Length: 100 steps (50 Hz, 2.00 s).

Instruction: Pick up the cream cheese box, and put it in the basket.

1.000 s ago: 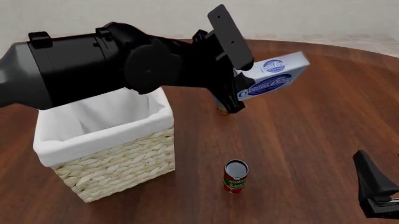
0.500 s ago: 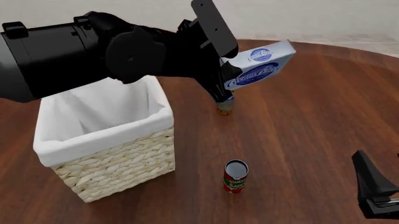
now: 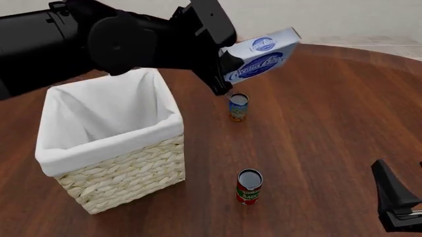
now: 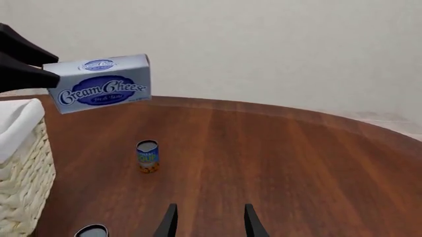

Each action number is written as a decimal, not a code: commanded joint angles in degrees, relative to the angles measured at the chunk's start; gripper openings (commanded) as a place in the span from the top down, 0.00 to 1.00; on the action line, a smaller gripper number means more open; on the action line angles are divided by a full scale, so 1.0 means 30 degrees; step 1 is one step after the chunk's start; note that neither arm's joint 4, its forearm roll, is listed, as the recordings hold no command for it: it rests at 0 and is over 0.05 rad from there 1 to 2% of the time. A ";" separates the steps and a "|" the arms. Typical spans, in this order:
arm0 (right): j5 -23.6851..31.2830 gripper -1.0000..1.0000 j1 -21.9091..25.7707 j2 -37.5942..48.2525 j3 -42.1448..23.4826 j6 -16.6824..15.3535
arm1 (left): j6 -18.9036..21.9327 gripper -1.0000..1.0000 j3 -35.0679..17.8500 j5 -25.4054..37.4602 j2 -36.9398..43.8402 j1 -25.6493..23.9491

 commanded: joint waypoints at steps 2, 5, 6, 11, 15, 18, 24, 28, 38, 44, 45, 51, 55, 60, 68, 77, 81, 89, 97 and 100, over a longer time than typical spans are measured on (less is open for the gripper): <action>0.0001 0.00 0.0045 0.0000 0.0002 -0.0074 | 0.0424 1.00 -0.0313 0.0252 -0.0323 0.0357; 0.0002 0.00 0.0055 0.0000 0.0002 -0.0067 | 0.0484 1.00 -0.0328 0.0348 -0.0395 0.0507; 0.0005 0.00 0.0064 0.0000 0.0002 -0.0075 | 0.0486 1.00 -0.0356 0.0389 -0.0442 0.0599; 0.0014 0.00 0.0092 0.0002 0.0003 -0.0112 | 0.0587 1.00 -0.0293 0.0518 -0.0575 0.0901; 0.0004 0.00 0.0086 0.0000 0.0004 -0.0136 | 0.0637 1.00 -0.0282 0.0647 -0.0654 0.1061; 0.0015 0.00 0.0101 0.0002 0.0004 -0.0151 | 0.0842 1.00 -0.0240 0.0686 -0.0715 0.1309; 0.0011 0.00 0.0137 0.0001 0.0005 -0.0179 | 0.0758 1.00 -0.0062 0.0643 -0.0875 0.1519; 0.0007 0.00 0.0157 0.0000 0.0004 -0.0171 | 0.0735 1.00 0.0148 0.0601 -0.1036 0.1641; 0.0016 0.00 0.0187 0.0002 0.0005 -0.0206 | 0.0828 1.00 0.0416 0.0581 -0.1414 0.2059; 0.0015 0.00 0.0201 0.0001 0.0006 -0.0244 | 0.0832 1.00 0.0601 0.0544 -0.1717 0.2358; 0.0008 0.00 0.0215 0.0000 0.0007 -0.0253 | 0.0849 1.00 0.0681 0.0534 -0.1758 0.2377; 0.0021 0.00 0.0249 0.0002 0.0008 -0.0317 | 0.0859 1.00 0.0876 0.0538 -0.1998 0.2570; 0.0019 0.00 0.0259 0.0002 0.0009 -0.0343 | 0.0900 1.00 0.0911 0.0652 -0.2173 0.2644; 0.0015 0.00 0.0334 0.0000 0.0011 -0.0418 | 0.0987 1.00 0.0977 0.0802 -0.2471 0.2780; 0.0002 0.00 0.0324 -0.0002 0.0011 -0.0401 | 0.1061 1.00 0.1232 0.0848 -0.2808 0.3038; 0.0013 0.00 0.0355 0.0000 0.0013 -0.0465 | 0.1131 1.00 0.1433 0.0922 -0.3143 0.3329; 0.0015 0.00 0.0352 0.0000 0.0013 -0.0479 | 0.1151 1.00 0.1441 0.1013 -0.3265 0.3406; 0.0015 0.00 0.0442 0.0000 0.0015 -0.0548 | 0.1245 1.00 0.1620 0.1131 -0.3571 0.3657; 0.0008 0.00 0.0461 -0.0002 0.0016 -0.0586 | 0.1275 1.00 0.1860 0.1182 -0.3852 0.3921; 0.0016 0.00 0.0457 0.0000 0.0017 -0.0612 | 0.1278 1.00 0.1923 0.1198 -0.3940 0.4017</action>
